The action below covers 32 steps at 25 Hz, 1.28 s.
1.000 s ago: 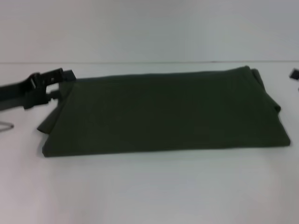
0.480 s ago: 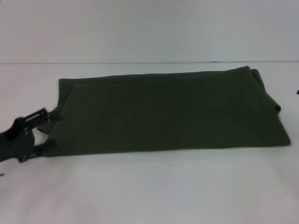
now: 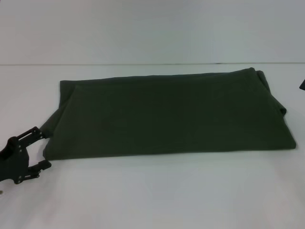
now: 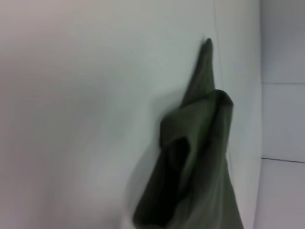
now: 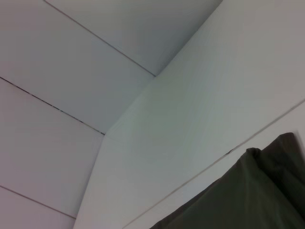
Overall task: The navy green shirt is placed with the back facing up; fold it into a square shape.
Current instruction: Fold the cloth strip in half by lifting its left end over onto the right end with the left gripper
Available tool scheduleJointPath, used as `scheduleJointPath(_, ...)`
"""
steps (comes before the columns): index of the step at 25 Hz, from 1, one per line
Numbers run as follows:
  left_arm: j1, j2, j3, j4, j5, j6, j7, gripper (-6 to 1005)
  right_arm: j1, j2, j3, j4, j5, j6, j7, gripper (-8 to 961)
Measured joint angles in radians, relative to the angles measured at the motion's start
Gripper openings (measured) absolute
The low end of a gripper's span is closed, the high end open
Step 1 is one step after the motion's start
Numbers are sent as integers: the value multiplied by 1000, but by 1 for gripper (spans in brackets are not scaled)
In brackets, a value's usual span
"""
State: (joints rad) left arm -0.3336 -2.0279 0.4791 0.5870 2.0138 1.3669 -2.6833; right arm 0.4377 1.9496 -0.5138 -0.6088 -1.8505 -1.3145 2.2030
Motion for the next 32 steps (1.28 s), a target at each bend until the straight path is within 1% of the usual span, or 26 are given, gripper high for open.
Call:
scheduleJointPath(7,-27,5,7,-39,12,-40,-13,949,-5,0,0,0,0,0,0,732)
scheduleJointPath(13,-45,10,6,-46,35,-51,-27,949,-11,2,0,0,5,-1,0,733)
scheduleJointPath(19,-39,3,-22,-31,-12,-31,-6,949,-13,7,4,0,6,-1,0,731)
scheduleJointPath(23,-53,1,-19,-44,2,-77,-5,949,-13,9,8,4,5,-1,-4,732)
scheduleJointPath(26,-67,5,-11,-58,36,-108,-8,950,-12,5,11,24,6,1,-10,733)
scheduleJointPath(28,-67,8,-14,-55,39,-94,-7,950,-10,2,16,34,6,4,-10,733)
scheduleJointPath(32,-40,4,-36,-7,24,-4,-12,950,-12,1,23,39,6,6,-11,733)
